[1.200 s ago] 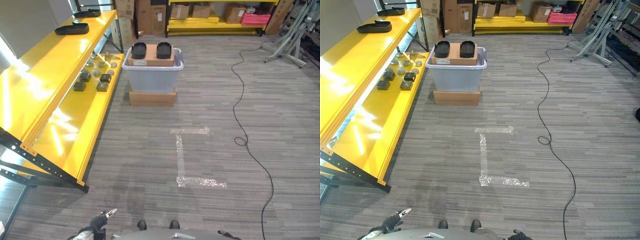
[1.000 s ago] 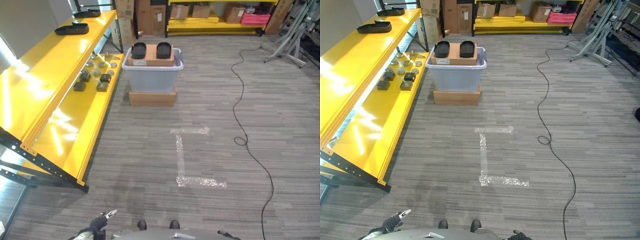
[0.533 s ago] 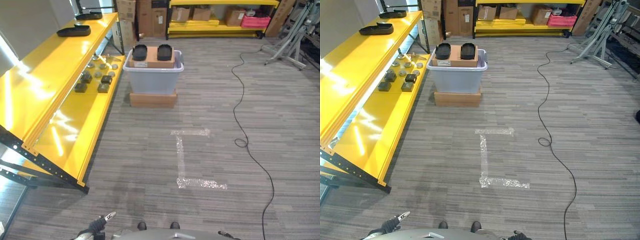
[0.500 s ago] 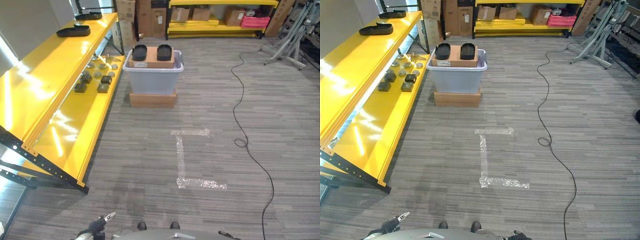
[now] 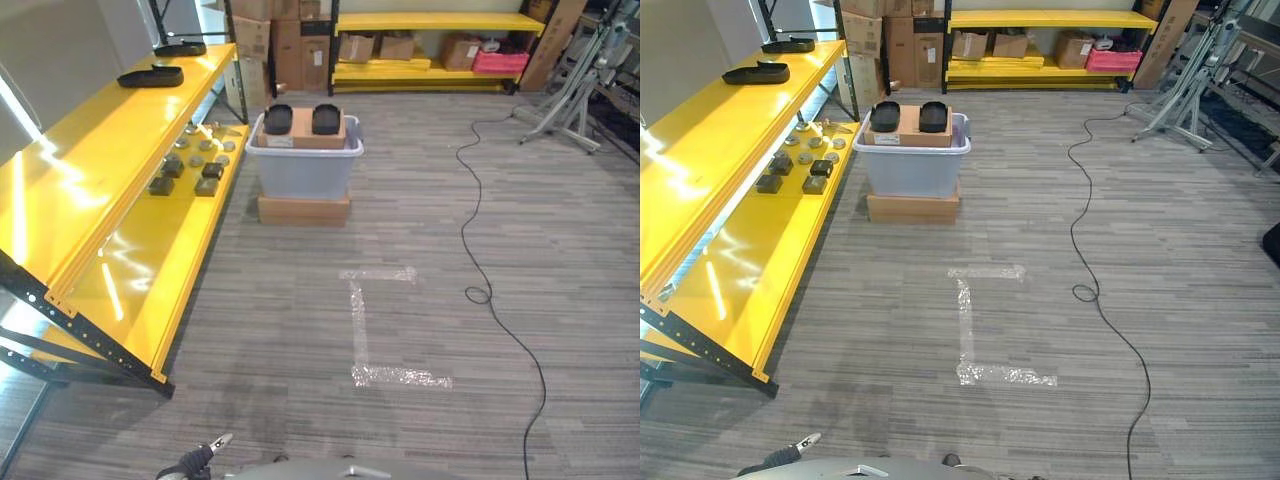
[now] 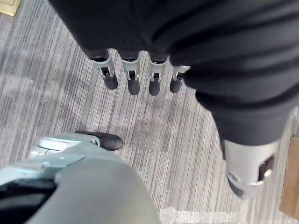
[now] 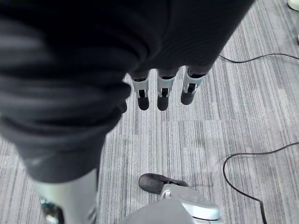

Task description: Move parts from the plastic box to the shelf.

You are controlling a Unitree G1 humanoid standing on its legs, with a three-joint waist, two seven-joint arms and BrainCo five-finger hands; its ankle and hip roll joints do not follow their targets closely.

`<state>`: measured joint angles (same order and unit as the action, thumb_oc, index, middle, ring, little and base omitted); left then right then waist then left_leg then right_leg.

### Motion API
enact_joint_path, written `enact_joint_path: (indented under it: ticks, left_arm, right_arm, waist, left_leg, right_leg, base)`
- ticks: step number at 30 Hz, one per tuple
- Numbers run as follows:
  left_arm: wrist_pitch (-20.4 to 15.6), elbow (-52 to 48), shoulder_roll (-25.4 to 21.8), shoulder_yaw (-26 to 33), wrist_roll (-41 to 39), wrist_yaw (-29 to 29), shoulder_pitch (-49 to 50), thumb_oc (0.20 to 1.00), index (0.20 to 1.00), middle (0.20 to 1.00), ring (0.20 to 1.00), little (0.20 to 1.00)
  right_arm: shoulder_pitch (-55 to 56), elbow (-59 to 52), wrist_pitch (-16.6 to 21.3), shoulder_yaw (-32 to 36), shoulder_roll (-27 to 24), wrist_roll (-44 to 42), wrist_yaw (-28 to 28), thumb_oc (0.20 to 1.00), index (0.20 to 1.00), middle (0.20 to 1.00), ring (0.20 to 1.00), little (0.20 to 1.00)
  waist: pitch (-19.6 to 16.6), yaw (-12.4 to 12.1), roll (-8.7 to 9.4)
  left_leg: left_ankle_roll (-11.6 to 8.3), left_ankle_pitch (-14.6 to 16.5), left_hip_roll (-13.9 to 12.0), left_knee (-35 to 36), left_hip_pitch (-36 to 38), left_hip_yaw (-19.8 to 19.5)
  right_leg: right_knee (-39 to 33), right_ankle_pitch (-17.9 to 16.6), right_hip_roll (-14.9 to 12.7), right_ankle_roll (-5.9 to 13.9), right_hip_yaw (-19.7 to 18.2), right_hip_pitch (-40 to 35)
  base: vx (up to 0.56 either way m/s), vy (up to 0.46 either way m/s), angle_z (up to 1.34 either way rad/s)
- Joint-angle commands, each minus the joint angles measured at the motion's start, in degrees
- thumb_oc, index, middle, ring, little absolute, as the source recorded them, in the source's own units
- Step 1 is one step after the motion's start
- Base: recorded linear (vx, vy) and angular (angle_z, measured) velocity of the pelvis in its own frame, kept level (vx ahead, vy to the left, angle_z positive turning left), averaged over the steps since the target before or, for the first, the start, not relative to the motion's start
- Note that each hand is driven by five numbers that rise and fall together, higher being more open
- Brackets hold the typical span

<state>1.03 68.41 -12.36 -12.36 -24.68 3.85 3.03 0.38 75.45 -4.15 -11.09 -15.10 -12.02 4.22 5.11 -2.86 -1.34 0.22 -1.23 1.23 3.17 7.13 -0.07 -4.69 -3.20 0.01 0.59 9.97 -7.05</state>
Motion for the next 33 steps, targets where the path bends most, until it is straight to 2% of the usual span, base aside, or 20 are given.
enact_joint_path:
  ticks: [1, 5, 7, 8, 9, 10, 12, 13, 15, 16, 17, 19, 20, 24, 27, 33]
  left_arm:
    - [0.12, 3.64, 1.34, 0.92, -0.27, 0.76, -3.18, 1.0, 1.0, 1.0, 1.0, 1.0]
    - [0.84, 4.22, 1.44, 1.19, -0.42, 0.24, -3.3, 1.0, 1.0, 1.0, 1.0, 1.0]
    - [-0.46, 4.51, 1.38, 1.38, -0.22, -0.89, -3.47, 1.0, 1.0, 1.0, 1.0, 1.0]
    - [-1.87, 4.42, 1.3, 1.53, -1.54, -1.15, -3.5, 1.0, 1.0, 1.0, 1.0, 1.0]
    - [-5.23, 3.6, 1.39, 2.18, -4.49, -0.8, -3.87, 1.0, 1.0, 1.0, 1.0, 1.0]
    - [-6.48, 2.97, 1.4, 2.32, -4.83, -0.83, -4.03, 1.0, 1.0, 1.0, 1.0, 1.0]
    - [-6.42, -0.14, 0.81, 1.88, -5.01, -0.21, -4.6, 1.0, 1.0, 1.0, 1.0, 1.0]
    - [-7.95, -2.37, 0.25, 1.71, -5.11, -0.05, -4.81, 1.0, 1.0, 1.0, 1.0, 1.0]
    - [-7.86, -6.88, -0.55, 1.76, -6.35, -0.34, -5.02, 1.0, 1.0, 1.0, 1.0, 1.0]
    - [-5.34, -20.85, -2.43, 2.15, -6.98, -4.69, -5.43, 1.0, 1.0, 1.0, 1.0, 1.0]
    - [-5.39, -21.37, -2.5, 2.15, -7.01, -4.83, -5.39, 1.0, 1.0, 1.0, 1.0, 1.0]
    - [-2.98, -35.85, -5.11, 2.14, -8.47, -8.1, -5.78, 1.0, 1.0, 1.0, 1.0, 1.0]
    - [-2.92, -35.93, -5.12, 2.13, -8.47, -8.13, -5.73, 1.0, 1.0, 1.0, 1.0, 1.0]
    - [-4.37, -50.65, -8.42, 2.64, -6.25, -11.0, -6.84, 1.0, 1.0, 1.0, 1.0, 1.0]
    - [-3.23, -62.12, -10.55, 5.01, -8.41, -13.24, -7.44, 1.0, 1.0, 1.0, 1.0, 1.0]
    - [-1.86, -69.46, -12.08, 7.06, -6.83, -14.92, -6.74, 1.0, 1.0, 1.0, 1.0, 1.0]
  right_arm:
    - [-2.17, 3.66, -1.14, -1.4, -0.11, -0.93, 0.25, 1.0, 1.0, 1.0, 1.0, 1.0]
    - [-2.29, 4.14, -2.11, -1.44, 0.1, -1.03, 0.56, 1.0, 1.0, 1.0, 1.0, 1.0]
    - [-2.35, 4.54, -1.3, -1.39, 0.07, -2.39, 0.1, 1.0, 1.0, 1.0, 1.0, 1.0]
    - [-2.46, 4.49, 0.14, -1.3, 0.09, -3.12, 0.38, 1.0, 1.0, 1.0, 1.0, 1.0]
    - [-2.92, 3.73, 4.05, -1.01, -0.02, -4.72, 0.61, 1.0, 1.0, 1.0, 1.0, 1.0]
    - [-3.09, 3.0, 6.12, -0.85, -0.21, -5.6, 1.01, 1.0, 1.0, 1.0, 1.0, 1.0]
    - [-3.72, -2.06, 8.9, -0.51, -0.99, -11.72, 0.07, 1.0, 1.0, 1.0, 1.0, 1.0]
    - [-3.95, -5.21, 10.52, -0.59, -1.51, -13.17, 0.23, 1.0, 1.0, 1.0, 1.0, 1.0]
    - [-3.8, -11.32, 10.9, -0.99, -2.57, -14.32, 0.91, 1.0, 1.0, 1.0, 1.0, 1.0]
    - [-2.28, -31.61, 7.88, -1.89, -5.27, -17.41, 7.35, 1.0, 1.0, 1.0, 1.0, 1.0]
    - [-2.14, -32.25, 7.97, -1.9, -5.37, -17.49, 7.52, 1.0, 1.0, 1.0, 1.0, 1.0]
    - [-0.72, -47.19, 6.79, -0.63, -7.38, -17.53, 11.22, 1.0, 1.0, 1.0, 1.0, 1.0]
    - [-0.66, -47.28, 6.74, -0.61, -7.38, -17.52, 11.24, 1.0, 1.0, 1.0, 1.0, 1.0]
    - [-0.25, -59.66, 10.7, 1.35, -9.51, -14.59, 10.61, 1.0, 1.0, 1.0, 1.0, 1.0]
    - [-1.37, -69.44, 12.47, 3.66, -12.19, -15.12, 10.36, 1.0, 1.0, 1.0, 1.0, 1.0]
    - [-1.46, -75.47, 10.64, 5.13, -13.45, -16.73, 9.81, 1.0, 1.0, 1.0, 1.0, 1.0]
  waist:
    - [0.15, -0.63, 0.94]
    - [-0.01, -0.6, 0.97]
    - [-0.11, -0.64, 1.0]
    - [-0.2, -0.67, 1.01]
    - [-0.34, -0.79, 1.1]
    - [-0.37, -0.85, 1.16]
    - [-0.41, -0.95, 1.48]
    - [-0.39, -0.94, 1.63]
    - [-0.35, -0.84, 1.79]
    - [-0.08, -0.17, 2.18]
    - [-0.06, -0.13, 2.19]
    - [0.36, 0.7, 2.36]
    - [0.36, 0.68, 2.36]
    - [1.0, 1.57, 2.22]
    - [1.35, 1.78, 1.95]
    - [1.46, 1.48, 1.74]
  left_leg:
    - [0.03, 4.36, 1.0, -2.36, -1.6, 2.98]
    - [0.04, 4.34, 1.0, -2.27, -1.45, 3.13]
    - [0.05, 4.36, 0.98, -2.23, -1.38, 3.17]
    - [0.02, 4.34, 0.99, -2.18, -1.27, 3.13]
    - [0.11, 4.3, 1.01, -1.89, -0.94, 3.03]
    - [0.12, 4.25, 0.99, -1.81, -0.89, 3.04]
    - [0.23, 4.09, 0.85, -1.82, -0.99, 3.05]
    - [0.31, 4.04, 0.74, -1.85, -1.09, 3.11]
    - [0.38, 3.97, 0.63, -1.8, -1.18, 3.3]
    - [0.36, 3.75, 0.45, -1.98, -1.61, 3.59]
    - [0.35, 3.76, 0.45, -2.01, -1.61, 3.59]
    - [0.26, 3.44, 0.26, -2.18, -1.92, 4.01]
    - [0.25, 3.45, 0.25, -2.18, -1.9, 4.01]
    - [0.21, 3.09, 0.2, -2.08, -1.99, 4.32]
    - [0.16, 2.97, 0.38, -1.87, -1.81, 4.27]
    - [0.08, 3.03, 0.55, -1.79, -1.7, 3.82]
  right_leg:
    - [1.31, 3.32, -1.99, 5.14, 1.02, -0.17]
    - [1.31, 3.26, -2.0, 5.12, 0.92, -0.2]
    - [1.26, 3.28, -1.99, 5.09, 0.95, -0.27]
    - [1.23, 3.3, -1.98, 5.1, 0.95, -0.36]
    - [1.08, 3.17, -1.94, 5.13, 0.93, -0.58]
    - [1.0, 3.1, -1.93, 5.14, 0.95, -0.63]
    - [1.0, 2.9, -1.88, 5.28, 0.81, -0.54]
    - [1.09, 2.85, -1.85, 5.28, 0.77, -0.39]
    - [1.15, 2.72, -1.84, 5.31, 0.76, -0.19]
    - [1.47, 2.38, -1.89, 5.38, 0.78, 0.49]
    - [1.49, 2.37, -1.89, 5.38, 0.79, 0.49]
    - [1.88, 2.2, -1.93, 5.33, 0.82, 1.07]
    - [1.89, 2.2, -1.93, 5.33, 0.82, 1.05]
    - [2.14, 2.15, -1.96, 5.25, 0.94, 1.47]
    - [1.99, 2.29, -1.98, 5.35, 0.93, 1.29]
    - [1.96, 2.55, -2.11, 5.52, 1.1, 1.07]
  base:
    - [0.0, 0.0, 0.0]
    - [0.0, 0.0, 0.0]
    - [0.0, 0.0, 0.0]
    - [0.04, 0.011, 0.0]
    - [0.04, 0.005, 0.0]
    - [0.0, 0.0, 0.0]
    - [0.0, -0.016, 0.0]
    - [-0.02, -0.036, 0.0]
    - [-0.02, -0.017, -0.01]
    - [-0.04, -0.023, -0.02]
    - [-0.06, -0.022, 0.0]
    - [-0.03, 0.004, -0.02]
    - [-0.02, 0.014, -0.06]
    - [-0.01, 0.023, -0.09]
    - [0.02, 0.051, -0.09]
    - [0.01, 0.013, 0.0]
